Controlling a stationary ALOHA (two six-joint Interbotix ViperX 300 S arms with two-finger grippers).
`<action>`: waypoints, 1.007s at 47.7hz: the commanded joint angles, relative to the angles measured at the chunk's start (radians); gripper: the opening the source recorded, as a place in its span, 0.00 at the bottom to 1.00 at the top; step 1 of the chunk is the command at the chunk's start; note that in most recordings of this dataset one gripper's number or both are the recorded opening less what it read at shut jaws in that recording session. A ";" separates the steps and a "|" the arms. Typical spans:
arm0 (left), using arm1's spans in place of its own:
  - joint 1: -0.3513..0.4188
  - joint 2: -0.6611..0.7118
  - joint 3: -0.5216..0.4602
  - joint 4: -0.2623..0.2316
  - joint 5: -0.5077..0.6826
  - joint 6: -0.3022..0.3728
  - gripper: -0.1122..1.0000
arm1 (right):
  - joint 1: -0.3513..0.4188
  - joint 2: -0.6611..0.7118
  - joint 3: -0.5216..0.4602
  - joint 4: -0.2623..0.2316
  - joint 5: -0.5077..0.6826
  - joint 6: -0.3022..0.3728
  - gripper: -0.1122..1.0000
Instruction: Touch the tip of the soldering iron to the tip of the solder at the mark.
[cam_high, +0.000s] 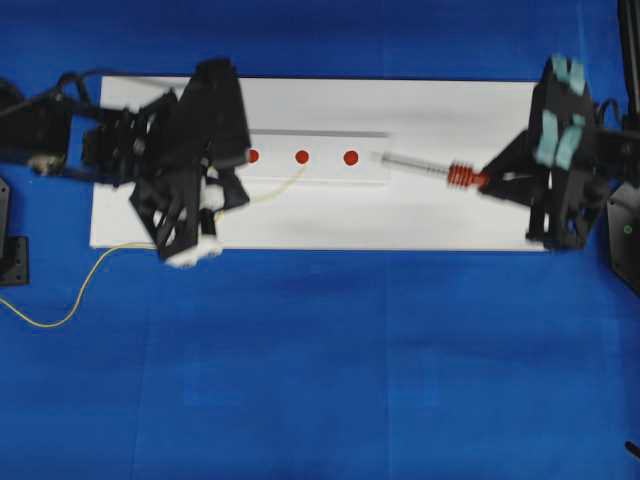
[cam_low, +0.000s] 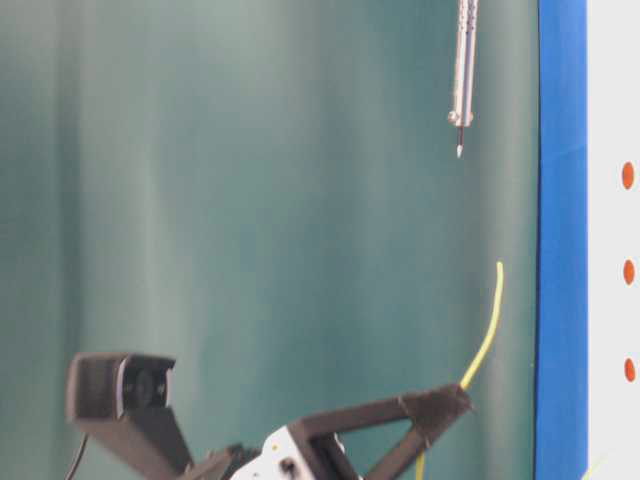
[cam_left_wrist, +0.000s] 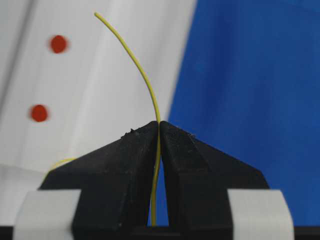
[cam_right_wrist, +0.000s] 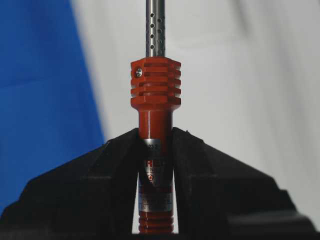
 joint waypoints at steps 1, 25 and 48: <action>-0.048 -0.040 0.011 -0.002 -0.054 -0.026 0.12 | 0.075 -0.005 -0.020 0.012 -0.043 0.002 0.16; -0.354 0.006 0.249 -0.003 -0.591 -0.084 0.12 | 0.374 0.238 -0.026 0.012 -0.348 0.046 0.16; -0.430 0.322 0.287 -0.003 -0.868 -0.078 0.12 | 0.445 0.646 -0.078 0.035 -0.598 0.048 0.16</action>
